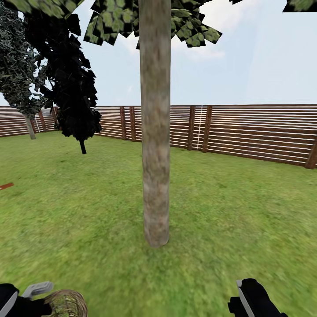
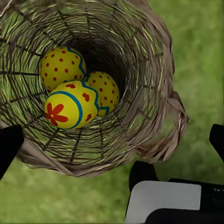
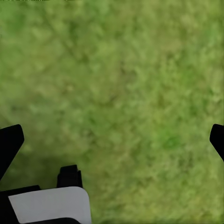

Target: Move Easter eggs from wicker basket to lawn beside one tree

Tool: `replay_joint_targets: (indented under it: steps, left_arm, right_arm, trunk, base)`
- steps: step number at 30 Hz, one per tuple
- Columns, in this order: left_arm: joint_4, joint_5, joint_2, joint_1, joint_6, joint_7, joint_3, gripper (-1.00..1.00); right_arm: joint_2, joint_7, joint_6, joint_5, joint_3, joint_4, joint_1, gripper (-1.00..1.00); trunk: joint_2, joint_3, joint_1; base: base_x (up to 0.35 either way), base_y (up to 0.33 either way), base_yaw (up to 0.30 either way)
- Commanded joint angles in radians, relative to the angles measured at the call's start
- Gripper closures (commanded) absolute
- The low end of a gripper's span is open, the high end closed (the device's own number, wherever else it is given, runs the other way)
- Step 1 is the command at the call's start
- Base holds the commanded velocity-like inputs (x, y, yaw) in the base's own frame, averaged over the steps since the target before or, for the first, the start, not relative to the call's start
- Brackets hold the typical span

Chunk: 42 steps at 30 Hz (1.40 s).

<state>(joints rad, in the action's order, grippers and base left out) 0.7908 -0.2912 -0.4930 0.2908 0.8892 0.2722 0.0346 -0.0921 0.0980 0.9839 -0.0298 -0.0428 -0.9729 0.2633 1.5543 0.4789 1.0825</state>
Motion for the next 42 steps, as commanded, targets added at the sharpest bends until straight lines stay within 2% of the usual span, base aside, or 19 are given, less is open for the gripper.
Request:
replay_joint_targets:
  steps: [1, 5, 8, 15, 20, 31, 42]
  left_arm:
    - [0.001, 0.014, -0.003, 0.001, -0.002, 0.009, 0.005, -1.0]
    - [0.0, 0.067, -0.005, 0.001, -0.01, 0.018, 0.008, -1.0]
    - [-0.016, 0.086, -0.004, 0.001, -0.012, 0.019, 0.009, -1.0]
    - [-0.059, 0.087, -0.013, 0.001, -0.015, 0.021, 0.007, -1.0]
    - [-0.061, 0.085, -0.014, 0.001, -0.015, 0.024, 0.007, -1.0]
    - [-0.061, 0.083, -0.018, 0.001, -0.015, 0.038, 0.004, -1.0]
    - [-0.058, 0.082, -0.018, 0.001, -0.013, 0.043, 0.002, -1.0]
  right_arm:
    - [0.0, 0.0, 0.004, -0.002, 0.0, -0.001, 0.001, -1.0]
    - [0.0, 0.001, 0.004, -0.005, 0.001, -0.001, 0.001, -1.0]
    - [0.0, 0.002, 0.004, -0.005, -0.001, -0.001, 0.001, -1.0]
    - [0.0, 0.002, 0.004, -0.001, 0.0, -0.001, 0.001, -1.0]
    - [0.0, 0.002, 0.004, -0.001, -0.001, -0.003, 0.001, -1.0]
    - [0.0, 0.002, 0.004, -0.001, -0.002, -0.003, 0.001, -1.0]
    - [-0.001, 0.002, 0.003, -0.002, -0.002, -0.003, 0.001, -1.0]
  trunk:
    - [0.001, 0.001, 0.0]
    - [0.001, 0.001, 0.0]
    - [0.001, 0.001, 0.0]
    - [0.001, 0.001, 0.0]
    - [0.001, 0.001, 0.0]
    - [0.001, 0.001, 0.0]
    - [0.001, 0.001, 0.0]
  base:
    - [0.0, 0.0, 0.0]
    - [0.0, 0.0, 0.0]
    - [0.0, 0.0, 0.0]
    - [0.0, 0.0, 0.0]
    - [0.049, 0.0, 0.0]
    - [0.285, 0.0, 0.0]
    - [0.024, 0.0, 0.0]
